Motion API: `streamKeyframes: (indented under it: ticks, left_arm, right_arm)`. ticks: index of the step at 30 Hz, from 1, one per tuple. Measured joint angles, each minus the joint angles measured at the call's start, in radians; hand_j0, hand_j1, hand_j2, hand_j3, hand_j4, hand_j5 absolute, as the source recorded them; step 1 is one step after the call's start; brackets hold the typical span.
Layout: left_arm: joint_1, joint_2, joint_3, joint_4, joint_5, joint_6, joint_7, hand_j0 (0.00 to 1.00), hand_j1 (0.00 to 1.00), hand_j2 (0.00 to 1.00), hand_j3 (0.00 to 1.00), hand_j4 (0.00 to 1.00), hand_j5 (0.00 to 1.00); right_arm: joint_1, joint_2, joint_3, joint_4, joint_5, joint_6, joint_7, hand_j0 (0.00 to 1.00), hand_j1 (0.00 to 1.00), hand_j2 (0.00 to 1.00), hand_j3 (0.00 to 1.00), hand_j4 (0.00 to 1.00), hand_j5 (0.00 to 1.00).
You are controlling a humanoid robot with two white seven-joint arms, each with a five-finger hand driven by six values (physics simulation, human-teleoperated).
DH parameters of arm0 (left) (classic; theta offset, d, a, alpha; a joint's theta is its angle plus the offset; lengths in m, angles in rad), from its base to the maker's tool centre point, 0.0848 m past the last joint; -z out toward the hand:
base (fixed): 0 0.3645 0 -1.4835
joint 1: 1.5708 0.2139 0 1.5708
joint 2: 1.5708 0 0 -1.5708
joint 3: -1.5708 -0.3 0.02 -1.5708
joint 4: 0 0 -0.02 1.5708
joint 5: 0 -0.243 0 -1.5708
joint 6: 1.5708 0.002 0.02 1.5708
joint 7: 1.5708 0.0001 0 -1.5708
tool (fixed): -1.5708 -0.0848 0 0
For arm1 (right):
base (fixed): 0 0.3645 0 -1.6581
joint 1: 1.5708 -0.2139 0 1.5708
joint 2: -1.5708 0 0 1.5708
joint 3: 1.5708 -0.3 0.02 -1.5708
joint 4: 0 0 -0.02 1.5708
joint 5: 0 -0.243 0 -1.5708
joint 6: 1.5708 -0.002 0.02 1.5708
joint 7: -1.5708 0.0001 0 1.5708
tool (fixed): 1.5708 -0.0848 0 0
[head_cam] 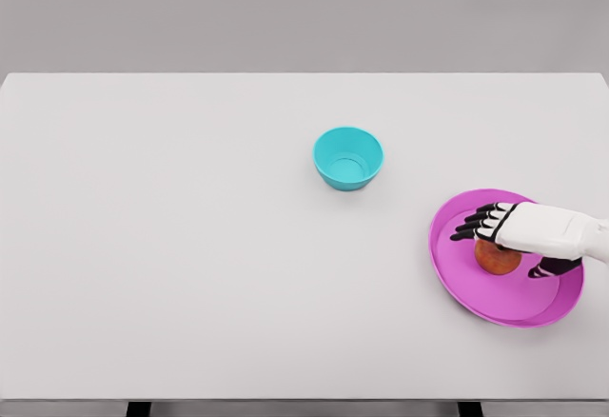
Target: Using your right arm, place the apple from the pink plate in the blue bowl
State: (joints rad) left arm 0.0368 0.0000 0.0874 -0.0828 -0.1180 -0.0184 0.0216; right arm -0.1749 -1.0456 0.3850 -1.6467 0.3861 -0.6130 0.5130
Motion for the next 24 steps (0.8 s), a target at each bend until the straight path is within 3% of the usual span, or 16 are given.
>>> streamKeyframes:
  ticks: [15, 20, 24]
  left_arm:
    - [0.0, 0.0, 0.0, 0.0, 0.0, 0.0, 0.0, 1.0, 1.0, 1.0, 1.0, 1.0, 1.0]
    - [0.0, 0.0, 0.0, 0.0, 0.0, 0.0, 0.0, 1.0, 1.0, 1.0, 1.0, 1.0, 1.0]
    - [0.0, 0.0, 0.0, 0.0, 0.0, 0.0, 0.0, 1.0, 1.0, 1.0, 1.0, 1.0, 1.0]
  right_arm:
    - [-0.017, 0.015, 0.013, -0.006, 0.0, 0.0, 0.003, 0.96, 0.96, 0.96, 0.96, 0.96, 0.96]
    - [-0.017, 0.016, 0.018, -0.006, 0.0, 0.0, 0.007, 0.63, 0.63, 0.63, 0.63, 0.63, 0.63]
    - [-0.017, 0.016, 0.019, -0.006, 0.0, 0.0, 0.014, 0.46, 0.46, 0.46, 0.46, 0.46, 0.46]
